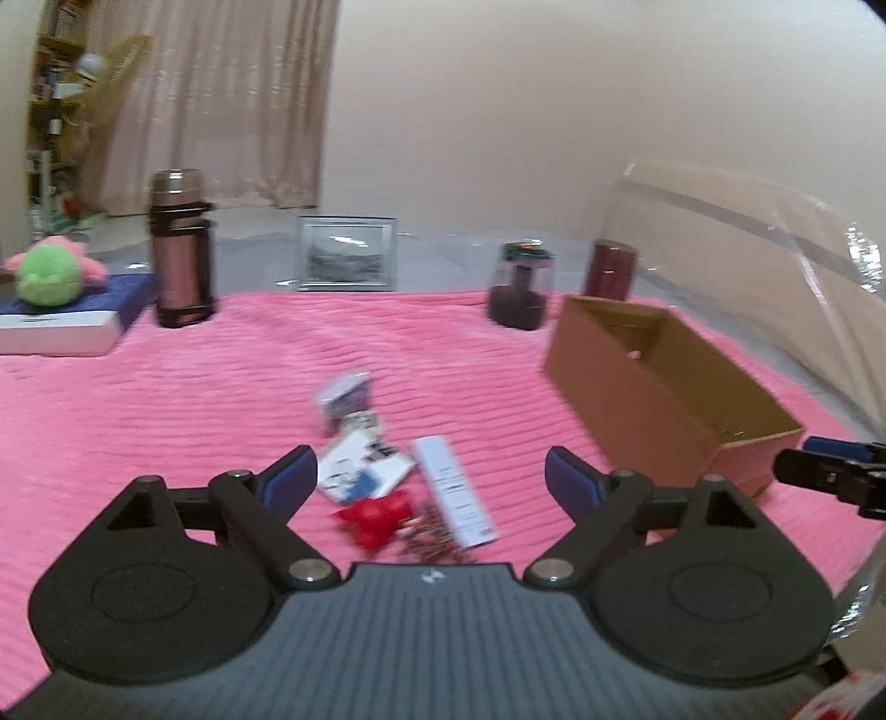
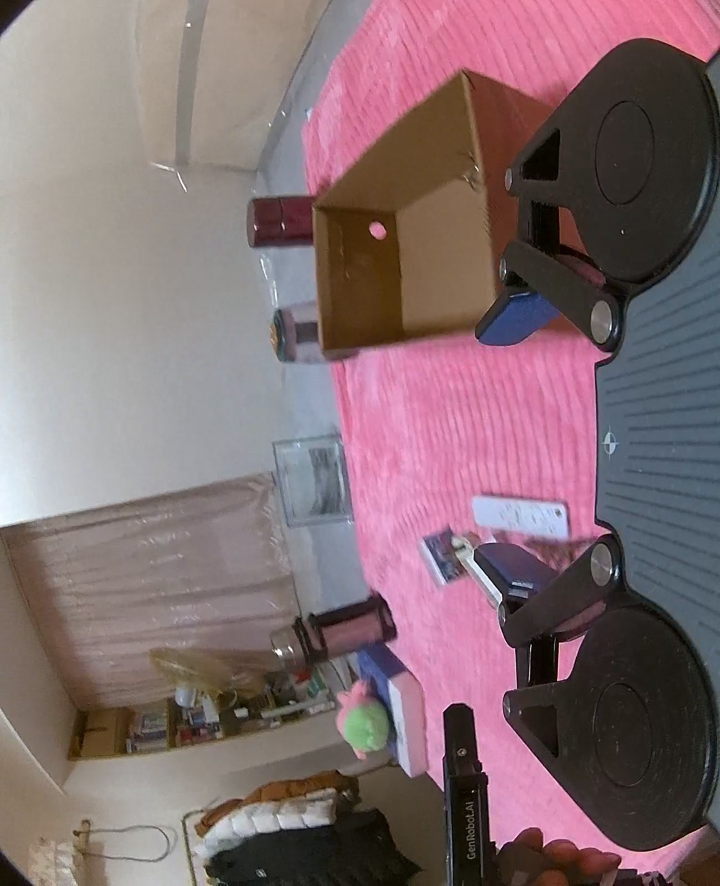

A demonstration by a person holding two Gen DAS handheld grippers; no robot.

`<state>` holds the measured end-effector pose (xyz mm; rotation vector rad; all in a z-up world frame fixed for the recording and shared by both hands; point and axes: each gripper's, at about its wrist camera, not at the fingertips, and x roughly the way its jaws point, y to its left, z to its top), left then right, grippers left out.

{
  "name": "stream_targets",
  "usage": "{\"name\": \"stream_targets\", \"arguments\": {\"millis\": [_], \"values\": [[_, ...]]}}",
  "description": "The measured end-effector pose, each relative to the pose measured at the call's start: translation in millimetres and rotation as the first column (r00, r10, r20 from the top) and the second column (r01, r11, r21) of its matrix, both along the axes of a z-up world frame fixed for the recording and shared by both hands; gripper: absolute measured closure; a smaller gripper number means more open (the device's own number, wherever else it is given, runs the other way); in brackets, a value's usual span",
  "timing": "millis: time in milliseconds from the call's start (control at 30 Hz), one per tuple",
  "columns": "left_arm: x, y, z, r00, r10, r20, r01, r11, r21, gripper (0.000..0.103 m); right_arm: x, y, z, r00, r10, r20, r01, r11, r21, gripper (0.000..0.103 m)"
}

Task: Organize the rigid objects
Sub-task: 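Withdraw the left tool from the box back toward the item cluster, then grasp the white-green spool with the right tool and lift it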

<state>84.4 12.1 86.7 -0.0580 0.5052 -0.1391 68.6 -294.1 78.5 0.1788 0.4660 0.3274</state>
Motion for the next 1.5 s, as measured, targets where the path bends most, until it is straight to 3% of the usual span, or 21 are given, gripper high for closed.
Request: {"name": "stream_targets", "arguments": {"millis": [233, 600, 1200, 1500], "values": [[-25, 21, -31, 0.998, 0.067, -0.001, -0.067, 0.995, 0.075, 0.011, -8, 31, -26, 0.999, 0.038, -0.018, -0.038, 0.999, -0.037, 0.027], [-23, 16, -93, 0.994, 0.065, -0.083, -0.055, 0.992, 0.115, 0.011, 0, 48, -63, 0.994, 0.069, -0.082, -0.075, 0.995, -0.062, 0.027], [11, 38, -121, 0.987, 0.075, -0.140, -0.058, 0.991, 0.120, 0.012, 21, 122, -111, 0.974, 0.222, -0.050, -0.228, 0.936, -0.269, 0.028], [34, 52, -133, 0.984, 0.080, -0.161, -0.064, 0.993, 0.103, 0.012, 41, 166, -139, 0.947, 0.316, -0.055, -0.310, 0.859, -0.406, 0.049]]}}
